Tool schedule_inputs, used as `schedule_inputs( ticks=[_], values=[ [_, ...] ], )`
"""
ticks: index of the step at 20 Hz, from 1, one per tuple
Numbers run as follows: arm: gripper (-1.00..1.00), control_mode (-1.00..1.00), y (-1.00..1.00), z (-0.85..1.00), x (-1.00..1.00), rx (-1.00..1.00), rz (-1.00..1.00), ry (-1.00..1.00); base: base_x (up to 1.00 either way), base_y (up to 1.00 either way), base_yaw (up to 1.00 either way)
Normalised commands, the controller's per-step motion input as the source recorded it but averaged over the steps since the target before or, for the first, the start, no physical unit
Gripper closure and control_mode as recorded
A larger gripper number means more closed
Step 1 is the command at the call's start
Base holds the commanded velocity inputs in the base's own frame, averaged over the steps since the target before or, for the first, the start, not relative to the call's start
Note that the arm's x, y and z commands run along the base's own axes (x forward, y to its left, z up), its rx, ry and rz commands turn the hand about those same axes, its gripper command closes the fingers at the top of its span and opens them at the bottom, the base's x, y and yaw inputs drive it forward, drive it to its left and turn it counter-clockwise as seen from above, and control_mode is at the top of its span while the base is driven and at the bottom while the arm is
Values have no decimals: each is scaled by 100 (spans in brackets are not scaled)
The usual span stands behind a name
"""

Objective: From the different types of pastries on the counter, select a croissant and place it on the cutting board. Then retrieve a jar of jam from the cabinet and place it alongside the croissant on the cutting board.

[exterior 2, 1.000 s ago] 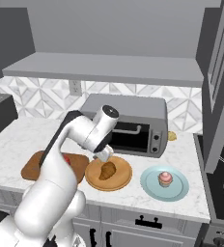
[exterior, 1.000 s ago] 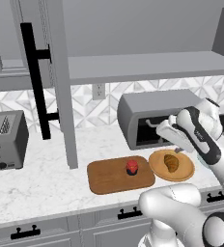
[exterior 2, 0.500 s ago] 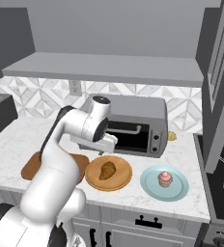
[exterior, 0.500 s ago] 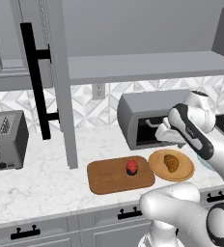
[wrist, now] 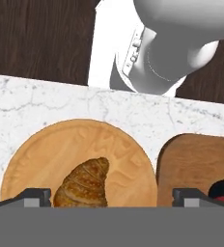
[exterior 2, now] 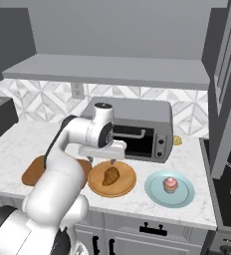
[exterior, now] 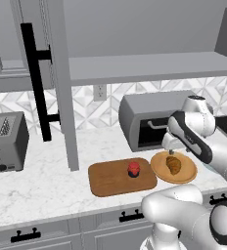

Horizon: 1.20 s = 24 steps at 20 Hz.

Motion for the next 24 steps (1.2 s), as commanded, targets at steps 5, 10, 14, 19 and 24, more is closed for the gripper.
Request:
schedule_inputs(
  ticks=[5, 10, 14, 19, 24],
  values=[
    [-100, -100, -5, -31, 5, -1, 0, -2, 0, 0, 0],
    [-100, -100, -5, -3, 9, -10, 1, -11, 0, 0, 0],
    [-100, -100, 0, -5, 18, 0, 0, 0, 0, 0, 0],
    [-100, -100, -26, -39, 3, 0, 0, 0, 0, 0, 0],
    [-100, -100, -15, -30, 9, 0, 0, 0, 0, 0, 0]
  ],
)
